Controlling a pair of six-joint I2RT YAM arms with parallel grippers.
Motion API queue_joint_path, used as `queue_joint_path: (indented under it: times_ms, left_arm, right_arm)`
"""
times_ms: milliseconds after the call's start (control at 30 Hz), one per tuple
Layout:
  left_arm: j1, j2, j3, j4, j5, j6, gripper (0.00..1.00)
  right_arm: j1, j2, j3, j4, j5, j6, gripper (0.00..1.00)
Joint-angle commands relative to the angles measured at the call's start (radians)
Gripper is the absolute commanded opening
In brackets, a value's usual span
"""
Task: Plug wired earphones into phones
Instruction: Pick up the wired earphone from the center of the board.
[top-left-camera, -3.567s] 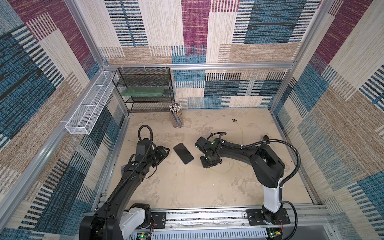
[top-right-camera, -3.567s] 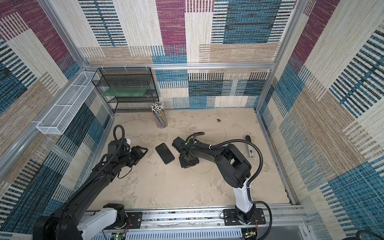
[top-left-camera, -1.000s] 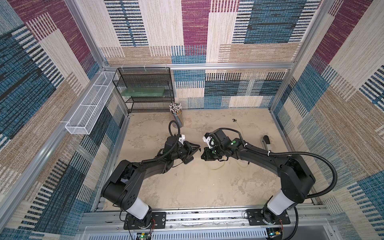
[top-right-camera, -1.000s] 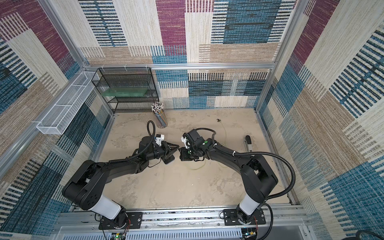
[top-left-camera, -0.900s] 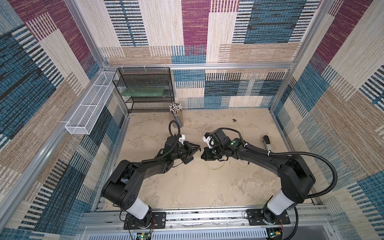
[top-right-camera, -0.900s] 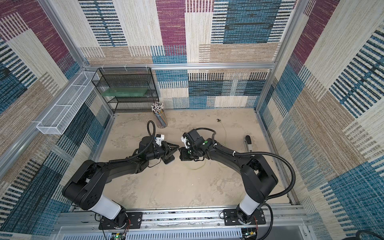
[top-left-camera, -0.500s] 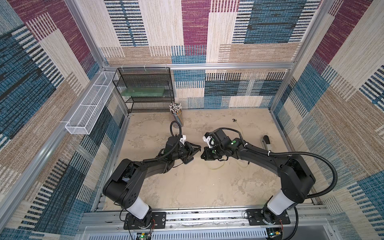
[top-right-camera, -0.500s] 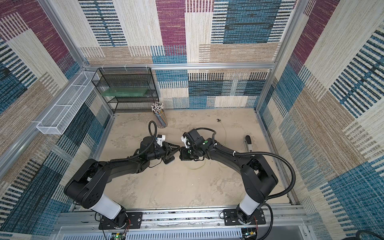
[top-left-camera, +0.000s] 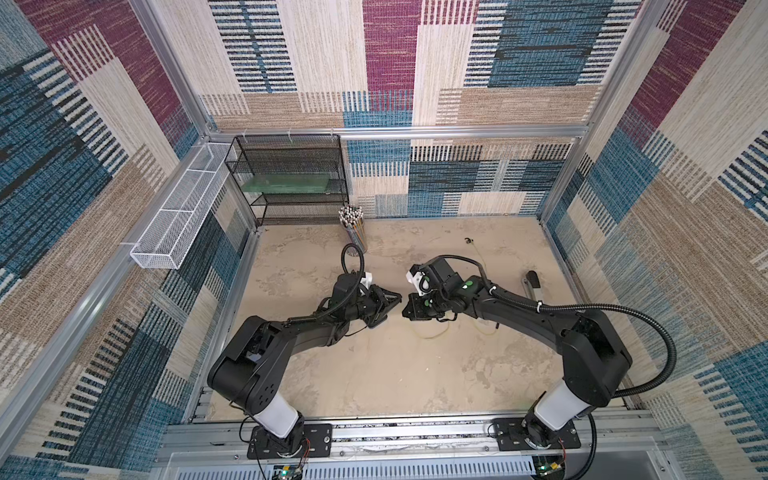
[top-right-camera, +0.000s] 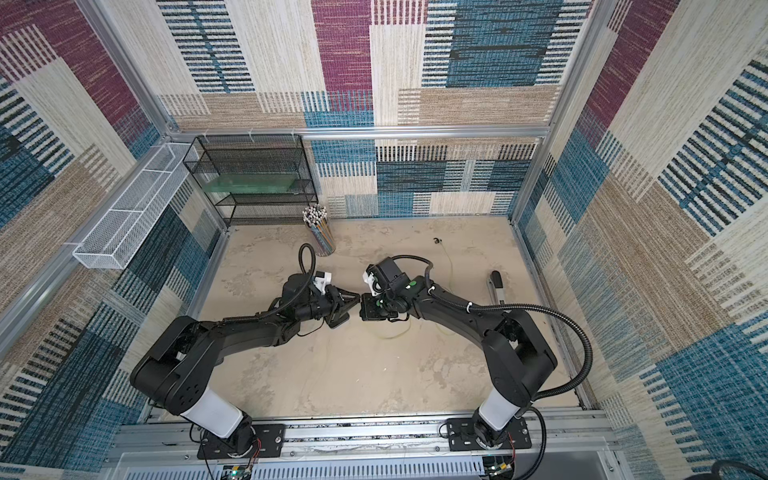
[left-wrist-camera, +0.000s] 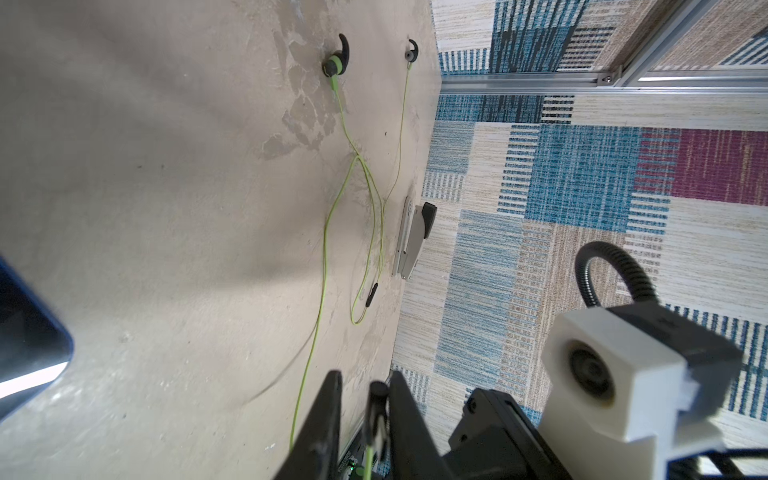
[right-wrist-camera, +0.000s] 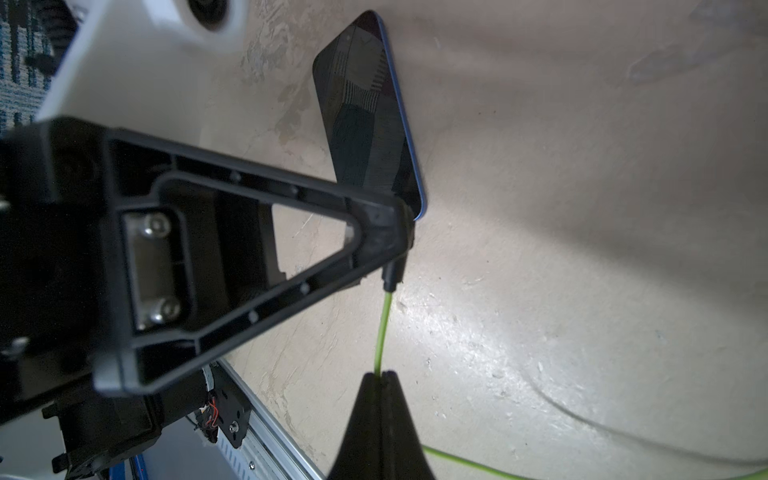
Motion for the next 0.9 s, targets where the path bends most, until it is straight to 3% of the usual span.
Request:
queue_joint_path:
  times_ms: [0,367,767,833,867]
  left_arm:
    - [0.0,0.004,0.006,0.003,0.002,0.035,0.18]
    - [0.0,0.0,0.013,-0.009,0.008,0.045,0.16]
    - [-0.003,0.013,0.014,-0.006,0.016,0.047,0.0]
    - [-0.003,0.014,0.017,-0.005,0.016,0.054,0.0]
    - [-0.003,0.014,0.021,-0.008,0.016,0.065,0.0]
  right_arm:
    - [0.001,-0.011,-0.001,-0.006,0.016,-0.001,0.0]
    - [0.001,-0.007,-0.012,-0.018,0.033,-0.002,0.0]
    - [0.001,-0.012,-0.009,-0.012,0.034,0.002,0.0]
    - [-0.01,-0.023,-0.013,-0.013,0.025,0.005,0.1]
    - [-0.023,-0.034,-0.021,-0.009,0.015,0.007,0.2]
